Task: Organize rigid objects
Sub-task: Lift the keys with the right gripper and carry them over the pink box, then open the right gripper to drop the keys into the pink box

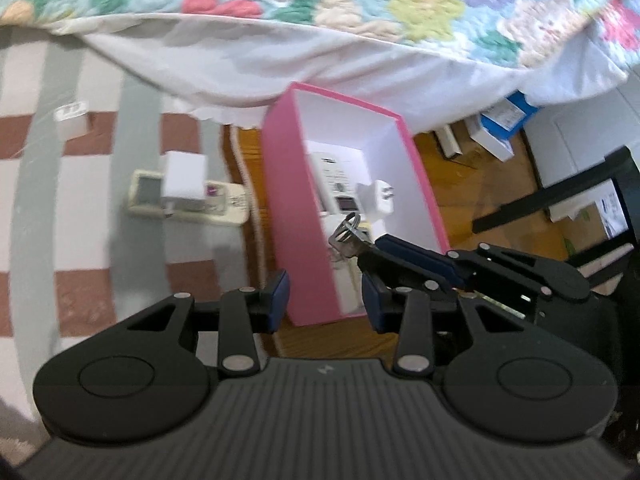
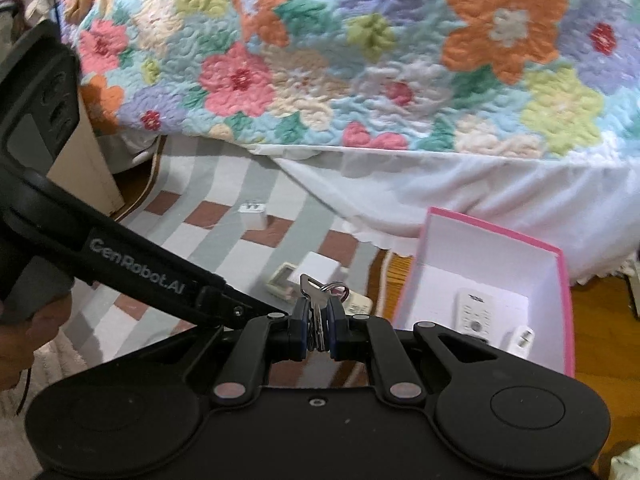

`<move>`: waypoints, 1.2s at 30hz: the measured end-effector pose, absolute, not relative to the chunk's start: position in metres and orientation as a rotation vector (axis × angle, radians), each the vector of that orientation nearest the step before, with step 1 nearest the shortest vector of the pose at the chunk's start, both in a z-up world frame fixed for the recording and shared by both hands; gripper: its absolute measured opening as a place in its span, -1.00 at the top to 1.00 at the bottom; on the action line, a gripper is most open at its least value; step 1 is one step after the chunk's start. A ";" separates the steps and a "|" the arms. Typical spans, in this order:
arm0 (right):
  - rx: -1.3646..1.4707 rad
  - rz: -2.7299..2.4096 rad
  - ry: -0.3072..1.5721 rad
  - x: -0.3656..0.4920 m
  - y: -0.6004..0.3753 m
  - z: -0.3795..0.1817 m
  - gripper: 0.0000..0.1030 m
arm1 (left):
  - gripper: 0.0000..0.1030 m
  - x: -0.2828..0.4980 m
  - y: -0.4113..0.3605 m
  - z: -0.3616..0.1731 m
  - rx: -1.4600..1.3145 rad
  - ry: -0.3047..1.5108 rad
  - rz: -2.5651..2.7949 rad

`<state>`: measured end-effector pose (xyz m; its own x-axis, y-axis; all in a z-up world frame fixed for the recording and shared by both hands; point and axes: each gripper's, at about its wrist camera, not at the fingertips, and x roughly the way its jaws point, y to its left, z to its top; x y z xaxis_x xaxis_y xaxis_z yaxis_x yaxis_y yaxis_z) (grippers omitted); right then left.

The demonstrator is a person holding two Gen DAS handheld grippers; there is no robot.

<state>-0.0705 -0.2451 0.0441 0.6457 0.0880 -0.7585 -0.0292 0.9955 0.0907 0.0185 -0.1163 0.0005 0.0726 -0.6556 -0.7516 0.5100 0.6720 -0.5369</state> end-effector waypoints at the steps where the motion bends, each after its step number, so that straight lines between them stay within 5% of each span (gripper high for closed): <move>1: 0.086 0.054 0.866 -0.073 -0.252 0.043 0.78 | 0.27 0.016 -0.123 0.001 -0.132 1.208 -0.892; 22: 0.421 -0.152 1.022 -0.018 -0.362 -0.067 0.70 | 0.21 0.028 -0.187 -0.046 0.052 1.214 -0.866; 36: 0.288 -0.080 0.922 -0.047 -0.336 0.010 0.20 | -0.06 0.014 -0.168 -0.005 0.274 1.165 -0.804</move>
<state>-0.0471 -0.3361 0.0097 0.6045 0.0547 -0.7947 0.1902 0.9589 0.2107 0.0142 -0.1681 -0.0045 0.1602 -0.4191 -0.8937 0.6865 0.6979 -0.2042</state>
